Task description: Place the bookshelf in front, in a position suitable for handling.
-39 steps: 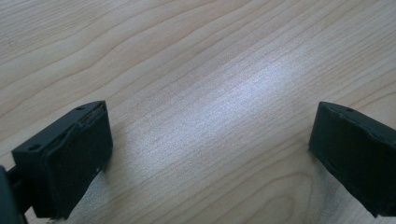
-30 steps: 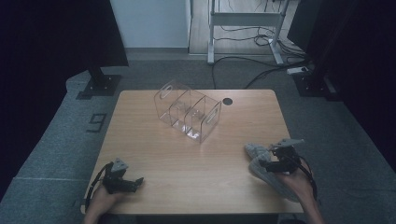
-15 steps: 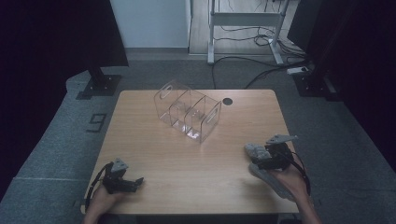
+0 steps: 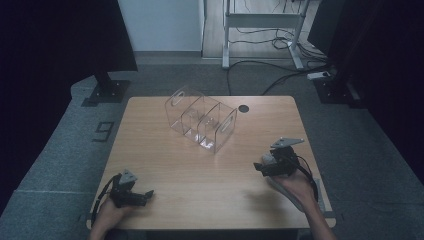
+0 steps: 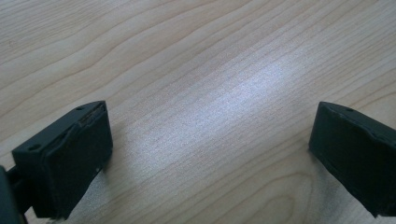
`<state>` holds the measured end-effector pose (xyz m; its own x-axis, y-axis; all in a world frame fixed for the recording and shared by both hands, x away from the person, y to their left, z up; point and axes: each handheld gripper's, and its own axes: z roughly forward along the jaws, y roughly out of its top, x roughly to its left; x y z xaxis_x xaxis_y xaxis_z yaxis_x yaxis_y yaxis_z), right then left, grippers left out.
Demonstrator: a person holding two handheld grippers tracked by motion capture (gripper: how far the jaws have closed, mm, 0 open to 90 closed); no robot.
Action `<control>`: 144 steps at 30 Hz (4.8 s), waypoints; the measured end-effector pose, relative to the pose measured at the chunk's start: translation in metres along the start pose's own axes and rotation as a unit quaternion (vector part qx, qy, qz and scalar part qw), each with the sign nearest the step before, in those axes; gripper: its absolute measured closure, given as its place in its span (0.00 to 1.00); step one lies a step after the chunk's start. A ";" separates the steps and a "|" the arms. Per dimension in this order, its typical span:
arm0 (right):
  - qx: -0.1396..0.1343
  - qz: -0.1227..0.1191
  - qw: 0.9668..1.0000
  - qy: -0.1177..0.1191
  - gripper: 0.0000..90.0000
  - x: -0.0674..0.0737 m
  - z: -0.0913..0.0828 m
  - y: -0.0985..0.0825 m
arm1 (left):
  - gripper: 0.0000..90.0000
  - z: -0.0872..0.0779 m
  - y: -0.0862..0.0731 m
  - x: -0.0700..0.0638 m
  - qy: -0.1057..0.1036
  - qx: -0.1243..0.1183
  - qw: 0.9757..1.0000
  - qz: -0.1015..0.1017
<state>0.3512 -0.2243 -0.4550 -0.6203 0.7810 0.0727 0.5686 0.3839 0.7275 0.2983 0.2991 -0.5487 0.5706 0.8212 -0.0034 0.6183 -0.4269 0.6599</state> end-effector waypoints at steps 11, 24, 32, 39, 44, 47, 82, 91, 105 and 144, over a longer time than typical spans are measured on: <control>-0.003 -0.015 1.000 0.002 0.16 0.017 0.020 0.021 | 0.00 0.000 0.000 0.000 0.000 0.000 1.000 0.000; -0.007 -0.023 1.000 0.005 0.19 0.031 0.037 0.046 | 0.00 0.000 0.000 0.000 0.000 -0.001 1.000 -0.001; -0.014 -0.018 1.000 0.011 0.21 0.034 0.048 0.059 | 0.00 0.000 0.000 0.000 0.000 -0.001 1.000 0.000; -0.021 -0.020 1.000 0.003 0.22 0.038 0.060 0.074 | 0.00 0.000 0.000 0.000 0.000 -0.001 1.000 0.000; -0.025 -0.023 0.999 -0.001 0.22 0.041 0.066 0.080 | 0.00 0.000 0.000 0.000 0.000 -0.001 1.000 -0.001; -0.025 -0.026 0.999 -0.006 0.22 0.044 0.072 0.086 | 0.00 0.000 0.000 0.000 0.000 -0.001 1.000 0.000; -0.031 -0.015 0.997 -0.074 0.24 0.047 0.114 0.116 | 0.00 0.000 0.000 0.000 0.000 -0.001 1.000 0.000; -0.032 0.011 0.995 -0.098 0.27 0.015 0.105 0.111 | 0.00 0.000 0.000 0.000 0.000 -0.001 1.000 0.000; -0.026 -0.007 0.995 -0.096 0.57 0.022 0.117 0.117 | 0.00 0.000 0.000 0.000 0.000 -0.001 1.000 0.000; -0.028 -0.010 0.996 -0.086 0.73 0.008 0.105 0.102 | 0.00 0.000 0.000 0.000 0.000 -0.001 1.000 0.000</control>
<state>0.4614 -0.1269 -0.4518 -0.5263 0.8484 -0.0573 0.5235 0.3764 0.7644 0.2985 0.2988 -0.5489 0.5711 0.8209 -0.0032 0.6169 -0.4266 0.6614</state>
